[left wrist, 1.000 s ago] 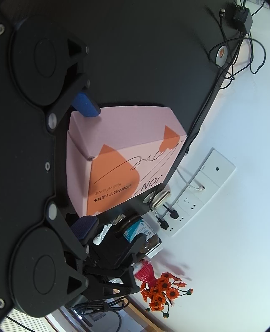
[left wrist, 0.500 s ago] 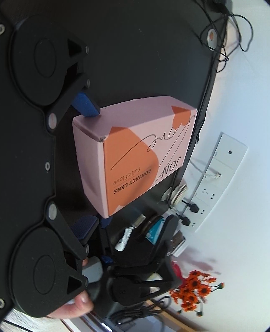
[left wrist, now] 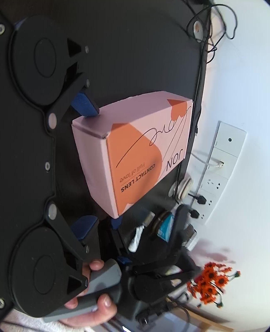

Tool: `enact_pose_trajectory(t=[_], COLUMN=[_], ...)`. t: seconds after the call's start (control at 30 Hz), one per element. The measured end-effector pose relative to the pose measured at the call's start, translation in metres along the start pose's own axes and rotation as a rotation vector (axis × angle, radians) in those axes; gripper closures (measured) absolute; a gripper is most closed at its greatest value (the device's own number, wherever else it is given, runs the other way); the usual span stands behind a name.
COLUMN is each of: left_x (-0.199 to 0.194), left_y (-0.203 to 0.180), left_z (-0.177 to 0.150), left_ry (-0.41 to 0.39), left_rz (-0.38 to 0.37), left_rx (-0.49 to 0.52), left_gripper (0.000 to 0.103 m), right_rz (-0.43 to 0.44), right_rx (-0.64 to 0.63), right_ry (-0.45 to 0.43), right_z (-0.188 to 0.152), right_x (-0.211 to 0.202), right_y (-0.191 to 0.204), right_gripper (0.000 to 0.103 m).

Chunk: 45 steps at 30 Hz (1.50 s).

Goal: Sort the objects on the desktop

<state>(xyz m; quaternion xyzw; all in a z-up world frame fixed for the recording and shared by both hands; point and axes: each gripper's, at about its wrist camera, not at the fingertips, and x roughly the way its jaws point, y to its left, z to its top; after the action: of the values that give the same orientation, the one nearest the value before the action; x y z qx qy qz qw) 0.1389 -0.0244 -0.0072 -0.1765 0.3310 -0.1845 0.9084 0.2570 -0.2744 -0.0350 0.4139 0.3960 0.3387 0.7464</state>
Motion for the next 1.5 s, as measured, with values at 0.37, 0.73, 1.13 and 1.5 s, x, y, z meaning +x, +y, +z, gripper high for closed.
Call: enact_pose_trajectory(t=[0.37, 0.73, 1.13, 1.5], left_x=[-0.003, 0.055, 0.064, 0.068], left_y=[0.058, 0.111, 0.102, 0.089], left_z=[0.074, 0.096, 0.095, 0.094], left_ry=[-0.158, -0.111, -0.083, -0.056], left_rz=[0.016, -0.124, -0.144, -0.092], left_rx=[-0.163, -0.389, -0.359, -0.301], left_gripper=[0.0, 0.0, 0.0, 0.001], right_rz=[-0.037, -0.042, -0.051, -0.08], right_rx=[-0.032, -0.006, 0.031, -0.021], right_ry=[-0.018, 0.01, 0.01, 0.046], right_z=[0.035, 0.072, 0.071, 0.07], right_x=[0.012, 0.066, 0.071, 0.073], right_y=[0.01, 0.005, 0.004, 0.011], right_gripper=[0.001, 0.001, 0.001, 0.0])
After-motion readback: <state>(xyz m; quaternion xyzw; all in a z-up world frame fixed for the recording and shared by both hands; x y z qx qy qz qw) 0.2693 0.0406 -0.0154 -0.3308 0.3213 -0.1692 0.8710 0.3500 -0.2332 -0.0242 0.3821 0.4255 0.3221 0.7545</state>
